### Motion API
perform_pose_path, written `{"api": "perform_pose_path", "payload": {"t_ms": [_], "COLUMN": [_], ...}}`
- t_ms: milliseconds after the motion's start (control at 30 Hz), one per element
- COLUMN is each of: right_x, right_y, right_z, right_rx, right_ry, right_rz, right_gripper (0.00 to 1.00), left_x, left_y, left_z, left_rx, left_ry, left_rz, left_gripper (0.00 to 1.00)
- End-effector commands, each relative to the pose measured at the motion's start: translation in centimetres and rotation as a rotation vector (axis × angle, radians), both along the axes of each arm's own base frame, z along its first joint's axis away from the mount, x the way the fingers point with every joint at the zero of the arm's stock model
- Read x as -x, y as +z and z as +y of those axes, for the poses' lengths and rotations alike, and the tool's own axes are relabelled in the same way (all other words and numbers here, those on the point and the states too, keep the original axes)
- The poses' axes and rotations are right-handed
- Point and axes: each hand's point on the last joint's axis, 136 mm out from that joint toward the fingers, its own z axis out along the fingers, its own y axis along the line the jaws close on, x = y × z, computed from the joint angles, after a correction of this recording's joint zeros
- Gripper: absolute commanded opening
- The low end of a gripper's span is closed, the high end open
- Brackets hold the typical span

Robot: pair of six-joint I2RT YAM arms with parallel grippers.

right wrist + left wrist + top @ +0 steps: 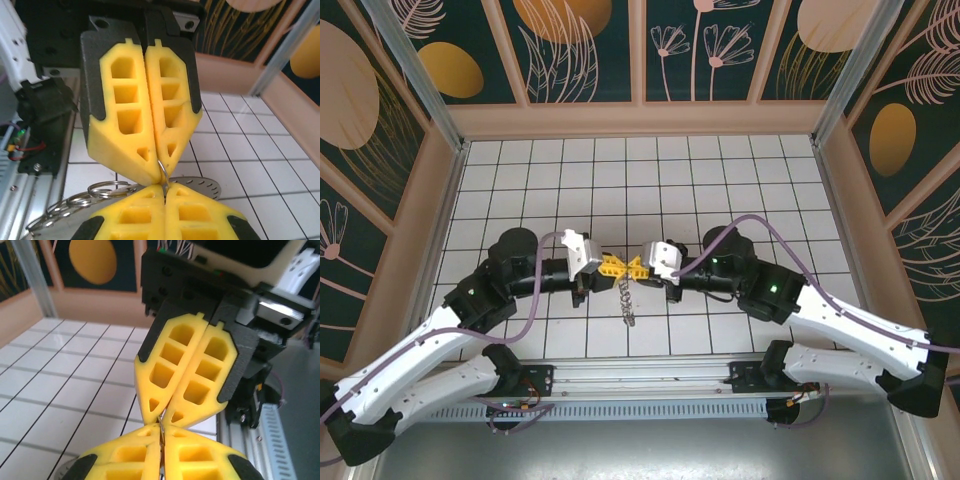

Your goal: Put the keys on the keyring

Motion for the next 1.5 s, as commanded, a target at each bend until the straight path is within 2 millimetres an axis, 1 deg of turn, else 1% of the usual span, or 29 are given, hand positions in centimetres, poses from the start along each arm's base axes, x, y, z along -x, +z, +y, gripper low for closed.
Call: {"api": "perform_pose_path", "payload": {"t_ms": [0, 100, 200, 333, 367, 433, 533, 700, 767, 867, 967, 1067, 1167, 1233, 1367, 1467], "right_x": [-1.5, -1.5, -1.1, 0.3, 0.6, 1.3, 2.1, 2.7, 2.8, 2.7, 2.1, 0.9, -0.6, -1.2, -1.7, -1.7], "right_y": [-0.5, -0.6, -0.2, 0.6, 0.8, 1.0, 1.2, 1.8, 2.1, 2.3, 2.4, 1.9, 1.0, 0.5, -0.2, -0.3], "right_z": [0.9, 1.1, 1.1, 0.5, 0.3, 0.1, 0.1, 0.3, 0.2, 0.0, -0.2, -0.3, -0.2, 0.0, 0.6, 0.9], "right_rx": [0.062, 0.073, 0.056, -0.018, -0.034, -0.061, -0.088, -0.124, -0.140, -0.153, -0.149, -0.104, -0.031, 0.012, 0.062, 0.077], "right_ry": [-0.068, -0.069, -0.058, -0.015, -0.003, 0.021, 0.057, 0.089, 0.095, 0.087, 0.061, -0.002, -0.069, -0.095, -0.112, -0.111], "right_rz": [-0.076, -0.090, -0.095, -0.070, -0.065, -0.049, -0.031, -0.021, -0.021, -0.023, -0.032, -0.055, -0.080, -0.091, -0.116, -0.129], "right_gripper": [0.00, 0.00, 0.00, 0.00, 0.02, 0.09, 0.13, 0.12, 0.09, 0.00, 0.00, 0.00, 0.00, 0.00, 0.00, 0.00], "left_x": [1.0, 0.9, 1.4, 2.6, 3.0, 3.8, 4.6, 5.2, 5.4, 5.4, 4.8, 3.7, 2.7, 2.2, 1.3, 1.2], "left_y": [0.6, 0.6, 1.1, 2.7, 3.2, 4.4, 5.5, 6.2, 6.3, 6.0, 5.4, 4.7, 3.6, 2.7, 1.4, 1.0], "left_z": [-0.3, -0.4, -0.4, 0.1, 0.2, 0.4, 0.5, 0.5, 0.5, 0.4, 0.2, 0.1, 0.0, -0.1, -0.2, -0.4], "left_rx": [-0.026, -0.032, -0.005, 0.093, 0.122, 0.192, 0.265, 0.327, 0.350, 0.361, 0.322, 0.230, 0.128, 0.063, -0.028, -0.041], "left_ry": [-0.051, -0.051, -0.068, -0.105, -0.120, -0.151, -0.188, -0.222, -0.237, -0.239, -0.217, -0.158, -0.112, -0.091, -0.061, -0.062], "left_rz": [-0.012, -0.012, -0.020, -0.055, -0.063, -0.084, -0.105, -0.136, -0.137, -0.131, -0.112, -0.095, -0.067, -0.040, 0.004, 0.014], "left_gripper": [0.08, 0.00, 0.00, 0.00, 0.00, 0.00, 0.00, 0.00, 0.00, 0.00, 0.00, 0.00, 0.09, 0.14, 0.17, 0.17]}}
